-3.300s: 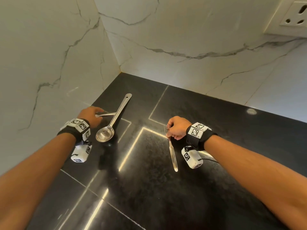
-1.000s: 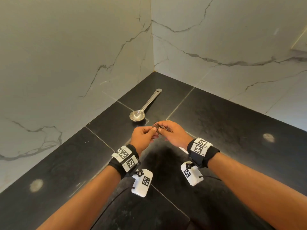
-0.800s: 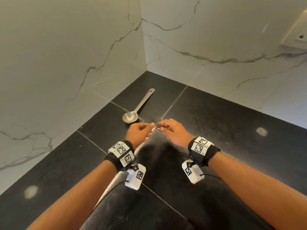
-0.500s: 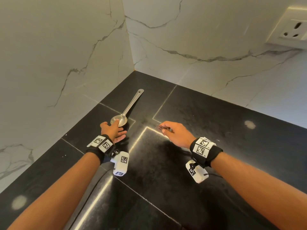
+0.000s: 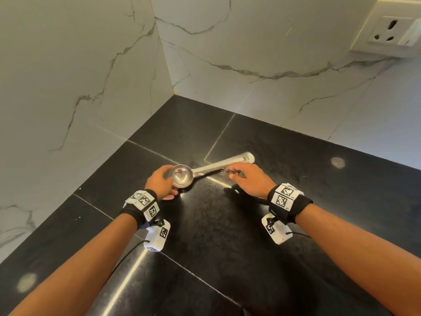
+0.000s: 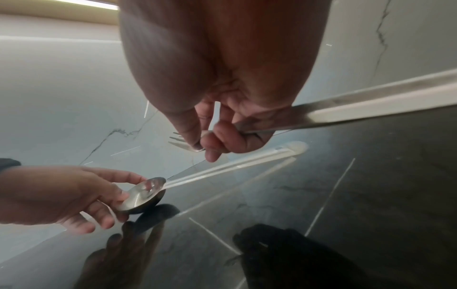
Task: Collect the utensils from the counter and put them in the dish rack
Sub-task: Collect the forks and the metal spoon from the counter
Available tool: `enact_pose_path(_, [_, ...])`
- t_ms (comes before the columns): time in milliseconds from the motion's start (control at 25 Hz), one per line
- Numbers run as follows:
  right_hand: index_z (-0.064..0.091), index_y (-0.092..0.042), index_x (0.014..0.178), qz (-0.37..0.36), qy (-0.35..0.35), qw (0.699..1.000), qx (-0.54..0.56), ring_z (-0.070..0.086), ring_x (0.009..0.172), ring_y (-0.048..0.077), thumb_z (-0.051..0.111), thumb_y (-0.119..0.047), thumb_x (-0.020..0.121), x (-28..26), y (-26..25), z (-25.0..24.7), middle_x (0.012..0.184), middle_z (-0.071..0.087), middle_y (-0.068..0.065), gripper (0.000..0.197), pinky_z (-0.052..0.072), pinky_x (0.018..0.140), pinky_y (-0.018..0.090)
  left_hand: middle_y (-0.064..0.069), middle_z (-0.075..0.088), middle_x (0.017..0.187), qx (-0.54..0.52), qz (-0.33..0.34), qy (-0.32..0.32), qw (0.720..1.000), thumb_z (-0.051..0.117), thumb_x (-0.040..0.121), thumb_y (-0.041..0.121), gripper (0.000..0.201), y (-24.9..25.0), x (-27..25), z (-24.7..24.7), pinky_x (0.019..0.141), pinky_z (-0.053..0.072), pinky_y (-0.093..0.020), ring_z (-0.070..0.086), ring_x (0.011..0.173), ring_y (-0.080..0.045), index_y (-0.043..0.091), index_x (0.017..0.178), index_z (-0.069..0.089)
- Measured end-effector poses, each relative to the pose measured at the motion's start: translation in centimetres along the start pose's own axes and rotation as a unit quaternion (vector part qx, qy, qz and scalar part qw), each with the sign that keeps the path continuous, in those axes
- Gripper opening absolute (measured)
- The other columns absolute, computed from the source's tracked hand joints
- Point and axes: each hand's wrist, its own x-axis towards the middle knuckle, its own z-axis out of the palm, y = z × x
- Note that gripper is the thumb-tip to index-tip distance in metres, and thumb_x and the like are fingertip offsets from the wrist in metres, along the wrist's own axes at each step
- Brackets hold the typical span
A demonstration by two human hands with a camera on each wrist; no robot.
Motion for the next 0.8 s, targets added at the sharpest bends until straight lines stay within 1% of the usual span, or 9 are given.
enact_pose_path(120, [0.068,-0.017,0.119,0.016,0.013,1.0,-0.019,0.061,0.107,0.016,0.056,-0.021,0.098,-1.4,1.2,-1.5,0.117,0.069,0.0,0.025,0.048,0.096,0.034,-0.012,0.072,0.094,0.1,0.068,-0.068,0.99,0.043,0.095,0.011,0.04,1.2,-2.4,3.6,0.064,0.062,-0.037,0.071,0.067,-0.022,0.031,0.127,0.055])
enact_pose_path(240, [0.068,-0.02,0.119,0.057,-0.015,0.997,-0.043,0.062,0.103,0.016,0.055,-0.025,0.099,-3.8,2.5,-2.9,0.116,0.07,-0.001,0.024,0.049,0.095,0.036,-0.009,0.074,0.087,0.168,0.124,-0.105,0.972,0.043,0.095,0.017,0.033,2.4,-3.7,7.1,0.062,0.063,-0.038,0.074,0.068,-0.024,0.032,0.121,0.058])
enact_pose_path(360, [0.066,-0.023,0.121,0.101,-0.036,0.992,-0.069,0.063,0.108,0.02,0.055,-0.028,0.099,-7.2,4.5,-3.9,0.119,0.069,0.001,0.025,0.05,0.096,0.037,-0.008,0.072,0.088,0.151,0.137,-0.126,0.971,0.046,0.096,0.021,0.033,3.2,-4.9,9.8,0.064,0.063,-0.043,0.073,0.068,-0.026,0.025,0.127,0.055])
enact_pose_path(440, [0.066,-0.022,0.123,0.121,-0.034,0.99,-0.072,0.063,0.111,0.021,0.056,-0.028,0.099,-9.4,5.7,-4.5,0.122,0.068,0.002,0.027,0.049,0.097,0.037,-0.005,0.066,0.101,0.102,0.14,-0.131,0.976,0.054,0.096,0.024,0.038,3.4,-5.7,10.9,0.061,0.062,-0.041,0.072,0.075,-0.024,0.022,0.134,0.049])
enact_pose_path(520, [0.065,-0.02,0.124,0.135,-0.024,0.988,-0.067,0.062,0.111,0.022,0.056,-0.027,0.099,-11.2,6.7,-4.9,0.123,0.068,0.003,0.028,0.048,0.096,0.035,-0.003,0.054,0.117,0.077,0.159,-0.109,0.978,0.062,0.093,0.029,0.048,3.1,-6.0,11.5,0.055,0.06,-0.035,0.07,0.086,-0.026,0.024,0.137,0.043])
enact_pose_path(560, [0.066,-0.02,0.124,0.142,-0.014,0.988,-0.063,0.062,0.11,0.021,0.056,-0.026,0.099,-12.0,7.1,-5.0,0.123,0.068,0.003,0.027,0.047,0.094,0.034,-0.002,0.051,0.12,0.07,0.164,-0.088,0.98,0.064,0.09,0.03,0.049,2.9,-6.2,11.9,0.052,0.059,-0.033,0.068,0.091,-0.028,0.026,0.134,0.043])
enact_pose_path(640, [0.066,-0.018,0.123,0.15,0.008,0.987,-0.056,0.062,0.105,0.02,0.055,-0.023,0.099,-13.2,7.7,-5.3,0.121,0.068,0.003,0.027,0.047,0.09,0.032,-0.004,0.05,0.121,0.062,0.163,-0.05,0.983,0.068,0.084,0.035,0.042,2.3,-6.6,12.7,0.05,0.06,-0.037,0.067,0.093,-0.03,0.028,0.119,0.046])
enact_pose_path(720, [0.066,-0.018,0.122,0.153,0.027,0.987,-0.047,0.06,0.097,0.015,0.054,-0.02,0.099,-14.1,7.9,-5.4,0.119,0.068,0.004,0.026,0.047,0.089,0.032,-0.003,0.05,0.117,0.07,0.165,-0.025,0.983,0.068,0.078,0.041,0.039,1.5,-7.4,13.4,0.059,0.062,-0.046,0.067,0.088,-0.027,0.028,0.107,0.046])
enact_pose_path(800, [0.065,-0.017,0.124,0.154,0.035,0.987,-0.04,0.059,0.093,0.013,0.053,-0.018,0.1,-15.0,8.2,-5.5,0.118,0.068,0.005,0.027,0.05,0.09,0.036,0.0,0.049,0.111,0.079,0.177,0.001,0.981,0.067,0.074,0.043,0.038,0.9,-8.3,14.3,0.072,0.06,-0.049,0.062,0.09,-0.023,0.028,0.103,0.047])
